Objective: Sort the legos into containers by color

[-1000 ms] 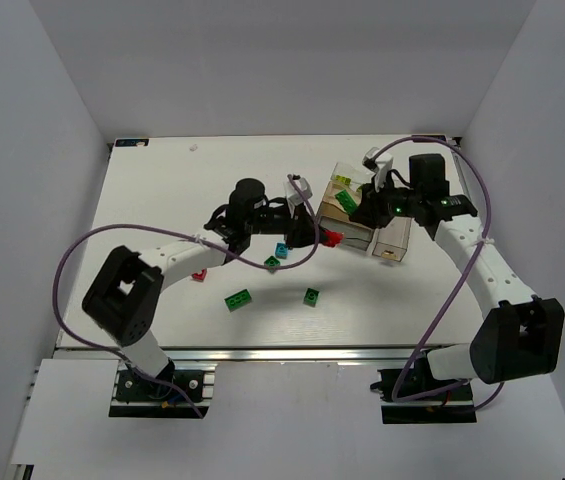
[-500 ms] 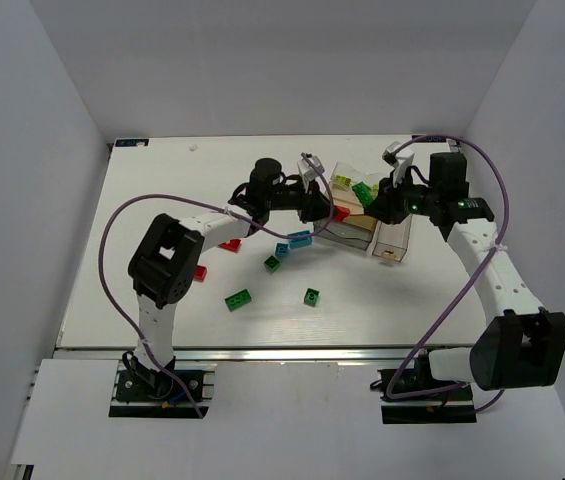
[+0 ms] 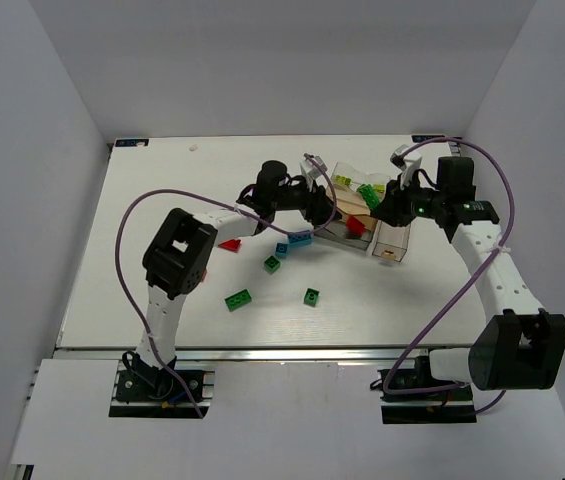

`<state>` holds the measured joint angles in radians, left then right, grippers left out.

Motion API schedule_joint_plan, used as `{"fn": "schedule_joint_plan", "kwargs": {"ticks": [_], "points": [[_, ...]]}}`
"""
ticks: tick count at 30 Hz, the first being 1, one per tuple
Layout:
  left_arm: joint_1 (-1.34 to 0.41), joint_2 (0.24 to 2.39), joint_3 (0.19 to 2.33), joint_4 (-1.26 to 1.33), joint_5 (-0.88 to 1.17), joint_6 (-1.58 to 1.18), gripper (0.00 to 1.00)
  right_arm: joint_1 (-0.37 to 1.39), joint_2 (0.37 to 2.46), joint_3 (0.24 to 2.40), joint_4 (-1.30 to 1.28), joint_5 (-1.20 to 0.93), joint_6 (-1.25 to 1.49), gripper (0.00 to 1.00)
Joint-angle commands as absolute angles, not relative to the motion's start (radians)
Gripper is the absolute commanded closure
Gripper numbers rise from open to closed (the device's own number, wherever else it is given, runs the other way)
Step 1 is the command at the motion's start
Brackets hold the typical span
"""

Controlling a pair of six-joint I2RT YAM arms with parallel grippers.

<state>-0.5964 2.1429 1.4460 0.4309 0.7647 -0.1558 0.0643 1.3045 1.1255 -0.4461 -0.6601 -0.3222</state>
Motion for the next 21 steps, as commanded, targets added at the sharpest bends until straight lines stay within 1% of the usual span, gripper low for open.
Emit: {"fn": "schedule_joint_plan", "kwargs": {"ticks": [1,6,9,11,14,16,17,18,21], "points": [[-0.589,2.143,1.503,0.468,0.744,-0.179,0.34,0.054,1.282,1.117,-0.442,-0.684,-0.336,1.0],[-0.58,2.143,1.534,0.506,0.742,-0.251,0.32,0.046,1.298,1.109,-0.459,-0.669,-0.388,1.0],[-0.566,2.091,1.502,0.529,0.733,-0.305,0.35,0.051,1.339,1.129,-0.472,-0.62,-0.455,1.0],[-0.555,2.011,1.459,0.532,0.732,-0.324,0.41,0.052,1.393,1.158,-0.486,-0.592,-0.494,1.0],[-0.526,1.861,1.315,0.505,0.706,-0.359,0.44,0.052,1.475,1.228,-0.511,-0.542,-0.564,1.0],[-0.503,1.774,1.19,0.47,0.662,-0.388,0.44,0.051,1.546,1.296,-0.537,-0.506,-0.609,1.0],[-0.494,1.685,1.149,0.431,0.651,-0.403,0.44,0.054,1.571,1.324,-0.548,-0.494,-0.626,1.0],[-0.485,1.643,1.113,0.417,0.649,-0.428,0.43,0.054,1.627,1.353,-0.558,-0.47,-0.655,1.0],[-0.462,1.485,0.976,0.327,0.588,-0.492,0.42,0.057,1.699,1.46,-0.584,-0.437,-0.698,1.0]]}}
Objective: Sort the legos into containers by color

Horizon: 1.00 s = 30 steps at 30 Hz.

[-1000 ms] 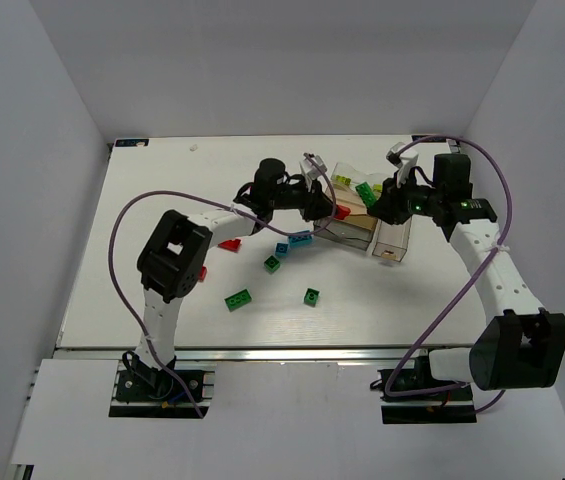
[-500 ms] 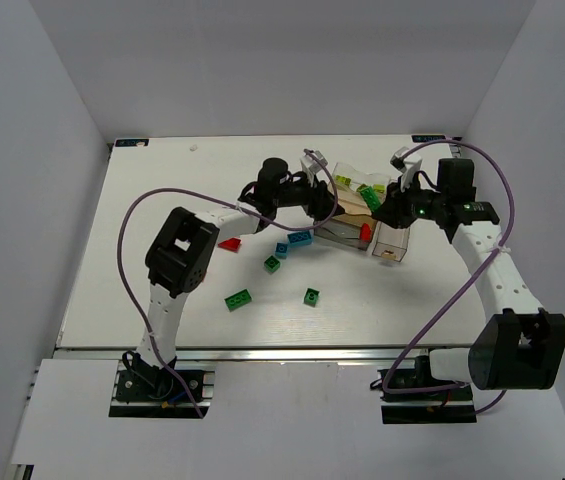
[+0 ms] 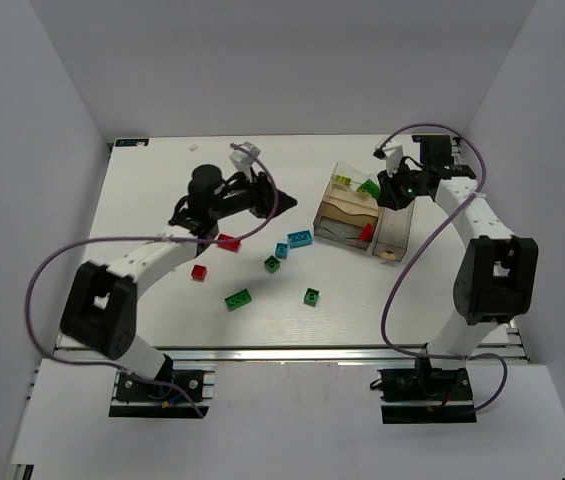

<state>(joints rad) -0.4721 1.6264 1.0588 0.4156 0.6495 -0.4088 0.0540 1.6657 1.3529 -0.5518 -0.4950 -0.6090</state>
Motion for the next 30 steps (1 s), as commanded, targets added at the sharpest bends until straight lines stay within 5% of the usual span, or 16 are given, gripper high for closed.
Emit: {"fn": "schedule_joint_plan", "kwargs": {"ticks": [1,5,10,16,19,23,30], "points": [[-0.451,1.451,0.95,0.28,0.574,-0.502,0.41,0.057,1.741,1.48,-0.584,-0.42,-0.716,1.0],[-0.442,1.284,0.795,0.236,0.537,-0.548,0.34,0.067,1.833,1.593,-0.616,-0.391,-0.773,1.0],[-0.442,1.097,0.77,0.025,0.362,-0.538,0.11,0.087,1.931,1.673,-0.661,-0.353,-0.844,1.0],[-0.442,1.019,0.811,-0.191,0.158,-0.522,0.02,0.12,1.988,1.726,-0.718,-0.347,-0.874,0.94],[-0.442,1.04,0.839,-0.251,0.126,-0.515,0.02,0.132,2.006,1.727,-0.727,-0.322,-0.888,0.86],[-0.442,1.107,0.888,-0.336,0.098,-0.529,0.03,0.144,2.028,1.749,-0.747,-0.305,-0.89,0.56],[-0.442,1.189,0.974,-0.48,0.014,-0.548,0.03,0.141,2.011,1.758,-0.732,-0.307,-0.873,0.48]]}}
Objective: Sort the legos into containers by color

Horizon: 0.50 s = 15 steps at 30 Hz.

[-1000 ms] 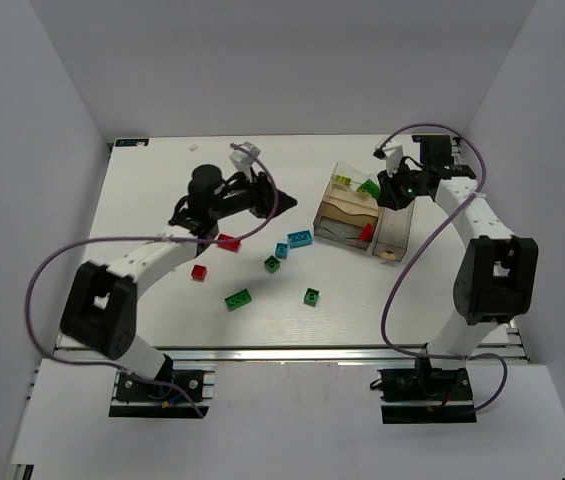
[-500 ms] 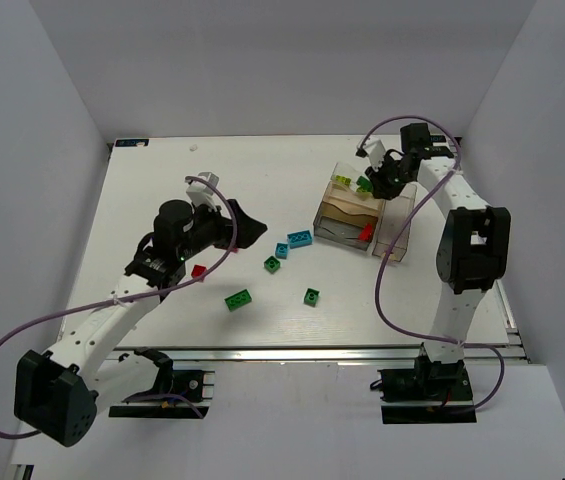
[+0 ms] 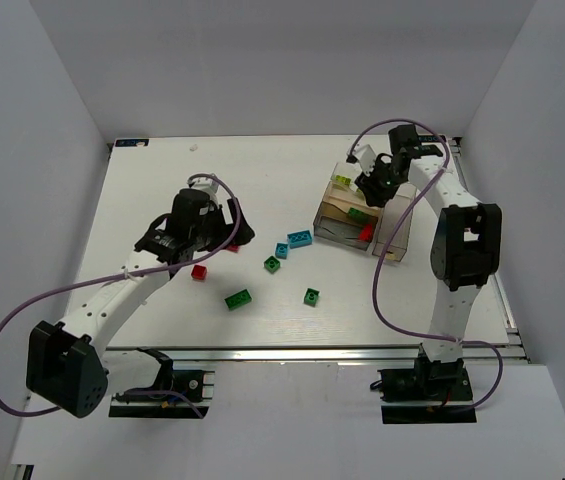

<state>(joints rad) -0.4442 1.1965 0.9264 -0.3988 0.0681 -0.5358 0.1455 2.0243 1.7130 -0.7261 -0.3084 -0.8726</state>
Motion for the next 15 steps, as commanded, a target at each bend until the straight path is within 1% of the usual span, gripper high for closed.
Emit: {"fn": "schedule_joint_plan", "kwargs": {"ticks": [1,4,5,7,8,9,10,11,12,13,14,15], "points": [[-0.442,1.19,0.977,-0.483,-0.017,-0.555,0.03,0.138,2.002,1.758,-0.732,-0.311,-0.864,0.49],[-0.442,1.198,0.986,-0.495,-0.037,-0.595,0.05,0.137,1.939,1.749,-0.732,-0.348,-0.844,0.53],[-0.442,1.2,0.986,-0.499,-0.044,-0.616,0.06,0.133,1.88,1.712,-0.732,-0.404,-0.845,0.54],[-0.442,1.21,0.986,-0.518,-0.066,-0.67,0.15,0.132,1.788,1.622,-0.669,-0.493,-0.868,0.54],[-0.442,1.215,0.985,-0.525,-0.086,-0.686,0.21,0.13,1.658,1.553,-0.623,-0.6,-0.911,0.51],[-0.433,1.221,0.983,-0.54,-0.095,-0.702,0.26,0.135,1.585,1.381,-0.526,-0.65,-0.942,0.48],[-0.433,1.226,0.985,-0.549,-0.106,-0.724,0.39,0.137,1.518,1.291,-0.471,-0.688,-0.968,0.37],[-0.433,1.232,0.983,-0.56,-0.126,-0.765,0.45,0.15,1.393,1.205,-0.416,-0.757,-0.986,0.11],[-0.423,1.235,0.982,-0.578,-0.138,-0.785,0.5,0.156,1.335,1.052,-0.369,-0.79,-0.97,0.11],[-0.423,1.241,0.982,-0.584,-0.147,-0.825,0.55,0.156,1.291,0.989,-0.286,-0.816,-0.942,0.11],[-0.423,1.246,0.982,-0.589,-0.152,-0.844,0.55,0.164,1.223,0.944,-0.285,-0.84,-0.939,0.11],[-0.413,1.252,0.98,-0.6,-0.164,-0.86,0.55,0.179,1.207,0.907,-0.301,-0.866,-0.94,0.11]]}}
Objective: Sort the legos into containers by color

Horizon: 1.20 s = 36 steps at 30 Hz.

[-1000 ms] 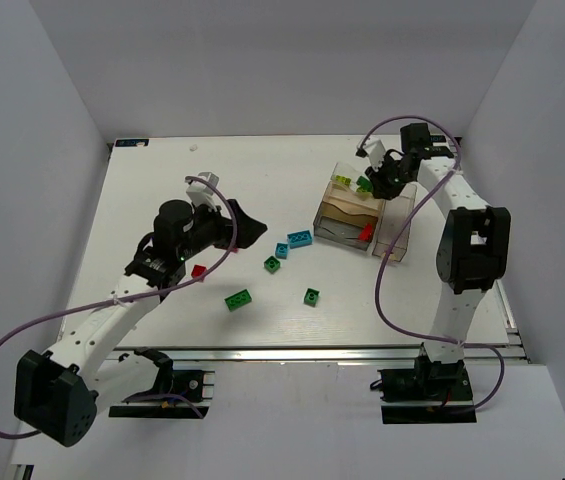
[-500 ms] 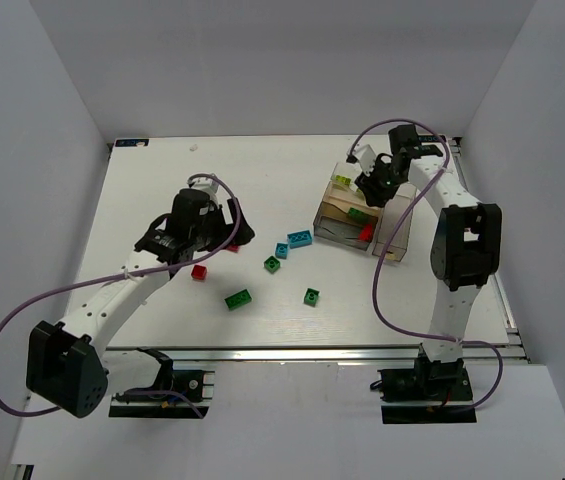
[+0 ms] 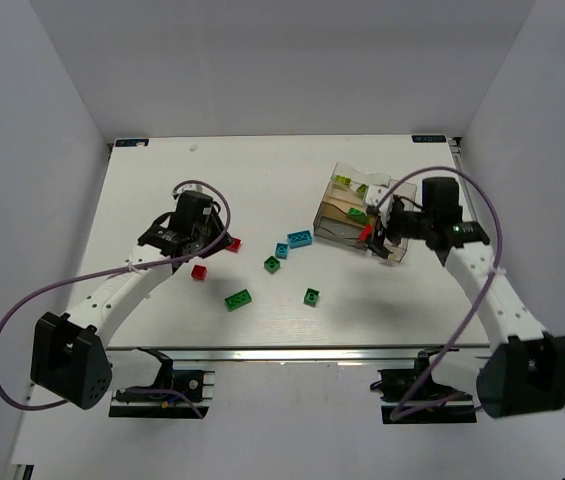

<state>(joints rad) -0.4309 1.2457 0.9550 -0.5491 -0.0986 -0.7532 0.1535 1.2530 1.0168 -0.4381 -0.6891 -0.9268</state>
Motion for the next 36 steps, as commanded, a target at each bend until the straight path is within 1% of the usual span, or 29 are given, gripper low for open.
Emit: {"fn": "schedule_joint_plan", "kwargs": {"ticks": [1,3,4,5,6,7,9,10,11,13,17,21,24,25,28,29,31,32,35,36], "points": [[-0.404,1.27,0.983,-0.612,-0.172,-0.906,0.54,0.196,1.2,0.908,-0.357,-0.873,-0.928,0.15],[-0.391,1.302,0.996,-0.653,-0.186,-0.955,0.38,0.224,1.216,0.933,-0.425,-0.873,-0.876,0.29],[-0.382,1.327,1.02,-0.673,-0.195,-1.015,0.3,0.23,1.224,0.962,-0.463,-0.873,-0.864,0.44],[-0.382,1.382,1.038,-0.711,-0.208,-1.043,0.17,0.244,1.233,0.971,-0.5,-0.861,-0.823,0.51],[-0.371,1.416,1.057,-0.735,-0.209,-1.072,0.11,0.244,1.232,0.974,-0.503,-0.858,-0.822,0.55],[-0.359,1.452,1.106,-0.756,-0.221,-1.115,0.1,0.259,1.226,0.973,-0.502,-0.85,-0.786,0.58],[-0.35,1.563,1.156,-0.787,-0.221,-1.134,0.08,0.273,1.2,0.957,-0.474,-0.821,-0.746,0.56],[-0.35,1.598,1.21,-0.796,-0.216,-1.146,0.07,0.287,1.193,0.954,-0.469,-0.815,-0.726,0.5],[-0.341,1.67,1.238,-0.804,-0.215,-1.147,0.07,0.296,1.18,0.953,-0.471,-0.801,-0.715,0.45],[-0.341,1.736,1.299,-0.847,-0.207,-1.16,0.06,0.304,1.17,0.95,-0.466,-0.79,-0.692,0.37],[-0.331,1.888,1.432,-0.934,-0.199,-1.189,0.06,0.322,1.134,0.913,-0.431,-0.77,-0.649,0.34],[-0.322,1.922,1.448,-0.92,-0.187,-1.195,0.08,0.328,1.115,0.896,-0.426,-0.764,-0.638,0.34],[-0.322,1.956,1.466,-0.928,-0.179,-1.198,0.13,0.324,1.104,0.891,-0.422,-0.758,-0.635,0.34],[-0.322,1.971,1.47,-0.93,-0.175,-1.201,0.19,0.324,1.103,0.891,-0.419,-0.756,-0.632,0.34],[-0.322,1.985,1.474,-0.931,-0.158,-1.209,0.3,0.324,1.097,0.89,-0.416,-0.756,-0.626,0.35],[-0.322,1.983,1.471,-0.928,-0.156,-1.21,0.37,0.321,1.094,0.887,-0.416,-0.755,-0.623,0.35],[-0.322,1.976,1.46,-0.911,-0.146,-1.21,0.47,0.324,1.085,0.884,-0.413,-0.755,-0.618,0.36],[-0.322,1.964,1.46,-0.902,-0.141,-1.21,0.55,0.322,1.08,0.879,-0.413,-0.753,-0.617,0.36],[-0.322,1.932,1.46,-0.856,-0.121,-1.186,0.65,0.318,1.062,0.87,-0.407,-0.738,-0.606,0.38],[-0.322,1.898,1.459,-0.829,-0.109,-1.163,0.74,0.318,1.055,0.867,-0.388,-0.726,-0.592,0.38]]}}
